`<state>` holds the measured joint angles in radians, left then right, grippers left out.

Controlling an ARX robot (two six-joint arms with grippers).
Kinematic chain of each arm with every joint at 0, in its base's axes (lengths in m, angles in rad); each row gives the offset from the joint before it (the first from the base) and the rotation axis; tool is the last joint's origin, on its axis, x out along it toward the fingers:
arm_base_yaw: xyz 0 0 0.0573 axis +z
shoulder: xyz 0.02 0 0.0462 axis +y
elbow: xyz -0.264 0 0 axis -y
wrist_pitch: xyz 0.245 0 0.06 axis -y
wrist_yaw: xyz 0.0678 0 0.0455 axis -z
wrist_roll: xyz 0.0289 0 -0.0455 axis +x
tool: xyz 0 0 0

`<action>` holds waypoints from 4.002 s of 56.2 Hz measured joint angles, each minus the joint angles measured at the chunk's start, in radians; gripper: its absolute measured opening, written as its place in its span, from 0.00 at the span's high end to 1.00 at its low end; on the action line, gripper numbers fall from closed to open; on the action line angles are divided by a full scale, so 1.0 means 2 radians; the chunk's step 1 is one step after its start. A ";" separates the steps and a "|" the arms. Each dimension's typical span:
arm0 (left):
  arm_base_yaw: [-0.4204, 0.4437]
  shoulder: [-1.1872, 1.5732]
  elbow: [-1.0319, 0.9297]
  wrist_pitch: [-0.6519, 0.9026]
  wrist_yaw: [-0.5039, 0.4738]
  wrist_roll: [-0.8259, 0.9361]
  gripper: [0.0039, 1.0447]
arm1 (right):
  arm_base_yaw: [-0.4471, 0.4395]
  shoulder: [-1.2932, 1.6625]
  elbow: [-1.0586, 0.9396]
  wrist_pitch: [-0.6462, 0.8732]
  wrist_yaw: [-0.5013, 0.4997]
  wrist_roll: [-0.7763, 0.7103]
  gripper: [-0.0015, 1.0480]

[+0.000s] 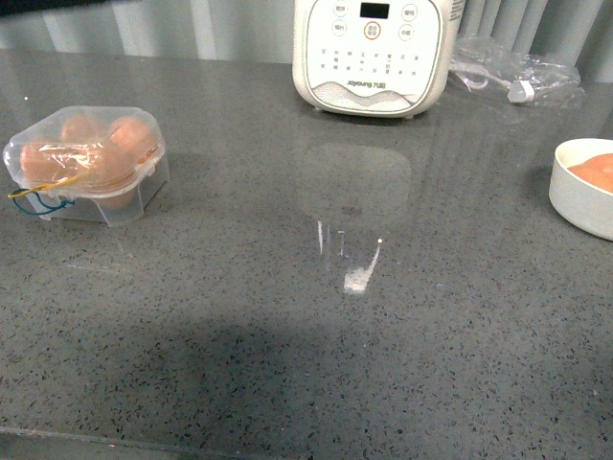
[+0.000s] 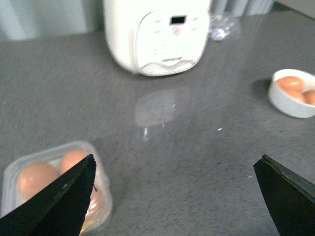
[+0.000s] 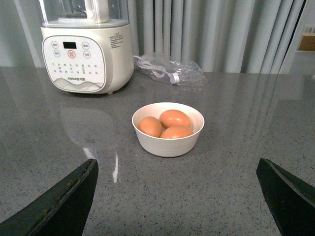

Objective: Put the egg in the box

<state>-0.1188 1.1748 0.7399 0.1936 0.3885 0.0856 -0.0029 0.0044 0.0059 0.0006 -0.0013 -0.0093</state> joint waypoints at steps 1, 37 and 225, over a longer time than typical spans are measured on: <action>-0.004 -0.009 0.000 -0.005 -0.002 0.000 0.06 | 0.000 0.000 0.000 0.000 0.000 0.000 0.07; 0.068 -0.099 -0.020 -0.028 -0.081 0.018 0.12 | 0.000 0.000 0.000 0.000 0.000 0.000 0.07; 0.060 -0.586 -0.356 -0.096 -0.195 -0.044 0.06 | 0.000 0.000 0.000 0.000 0.000 0.000 0.07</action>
<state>0.0017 0.0036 0.0280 0.0013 -0.0006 -0.0021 -0.0029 0.0044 0.0059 0.0006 -0.0010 -0.0093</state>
